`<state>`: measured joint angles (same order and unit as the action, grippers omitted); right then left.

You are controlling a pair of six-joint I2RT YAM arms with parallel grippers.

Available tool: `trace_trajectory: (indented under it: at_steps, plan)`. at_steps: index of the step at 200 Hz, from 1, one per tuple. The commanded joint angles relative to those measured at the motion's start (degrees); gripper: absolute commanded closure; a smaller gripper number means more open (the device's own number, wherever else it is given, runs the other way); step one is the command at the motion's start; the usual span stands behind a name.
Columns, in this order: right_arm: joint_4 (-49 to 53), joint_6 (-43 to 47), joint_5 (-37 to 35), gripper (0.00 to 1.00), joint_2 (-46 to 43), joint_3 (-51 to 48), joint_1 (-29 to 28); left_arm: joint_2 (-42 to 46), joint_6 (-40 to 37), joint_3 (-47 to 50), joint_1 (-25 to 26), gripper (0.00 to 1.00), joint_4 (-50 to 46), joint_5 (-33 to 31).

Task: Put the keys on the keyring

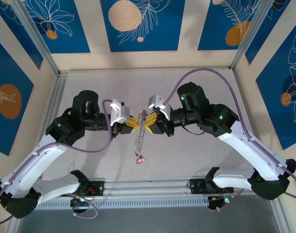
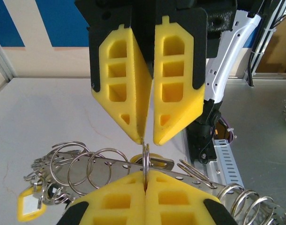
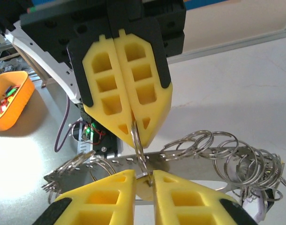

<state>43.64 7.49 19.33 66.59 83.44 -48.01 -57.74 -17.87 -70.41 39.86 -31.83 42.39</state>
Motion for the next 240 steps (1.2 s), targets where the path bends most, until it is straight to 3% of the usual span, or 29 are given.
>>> trace_trajectory:
  at_steps: [1,56,109,156,240]
  plan:
    - [-1.93,-1.22,3.33,0.86,-0.44,-0.71,0.28,1.55,0.73,-0.19,-0.49,1.00,3.00,2.63]
    - [-1.93,-1.12,4.57,0.81,0.37,-0.80,0.59,2.29,1.65,0.35,-0.63,1.00,4.20,3.59]
    - [-1.64,-0.34,6.59,0.88,0.65,-1.00,0.68,2.06,1.69,-0.04,-0.69,1.00,4.82,3.60]
    - [-1.24,0.49,7.58,1.00,0.74,-1.38,0.64,2.05,1.66,0.07,-0.79,1.00,5.02,3.42]
    - [-0.05,-0.10,9.53,1.00,3.36,-0.33,0.72,3.48,4.54,1.38,-1.27,1.00,10.85,5.98]
